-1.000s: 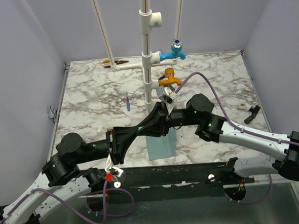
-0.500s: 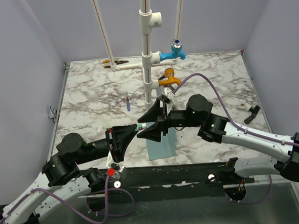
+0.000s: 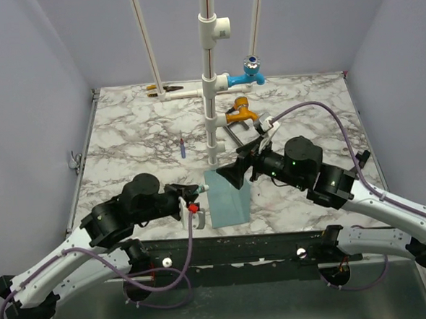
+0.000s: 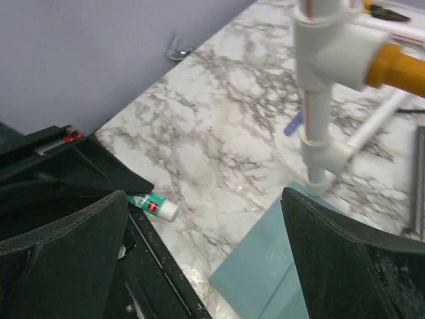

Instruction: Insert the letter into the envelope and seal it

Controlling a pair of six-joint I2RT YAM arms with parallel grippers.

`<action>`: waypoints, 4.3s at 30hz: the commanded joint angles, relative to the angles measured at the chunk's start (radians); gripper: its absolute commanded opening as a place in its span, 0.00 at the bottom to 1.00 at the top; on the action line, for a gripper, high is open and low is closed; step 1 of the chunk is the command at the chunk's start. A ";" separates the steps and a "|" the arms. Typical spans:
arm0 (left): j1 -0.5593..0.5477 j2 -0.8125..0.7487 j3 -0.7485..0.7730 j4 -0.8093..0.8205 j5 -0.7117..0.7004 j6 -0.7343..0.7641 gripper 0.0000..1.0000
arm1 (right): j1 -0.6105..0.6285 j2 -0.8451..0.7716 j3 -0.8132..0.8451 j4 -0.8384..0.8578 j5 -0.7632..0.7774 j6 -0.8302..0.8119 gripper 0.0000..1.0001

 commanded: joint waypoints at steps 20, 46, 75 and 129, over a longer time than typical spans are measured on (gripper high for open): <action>0.121 0.262 0.160 0.021 0.562 -0.713 0.00 | 0.004 -0.185 -0.350 -0.154 0.203 0.140 1.00; 0.171 0.265 0.017 0.298 0.694 -0.914 0.00 | -0.005 -0.225 -0.424 -0.085 0.105 0.112 1.00; 0.089 0.982 0.361 -0.109 -0.037 -1.232 0.00 | -0.050 0.178 -0.466 0.064 0.408 0.357 0.95; -0.020 1.383 0.613 -0.322 -0.243 -1.031 0.00 | -0.068 0.262 -0.576 0.391 0.231 0.336 0.59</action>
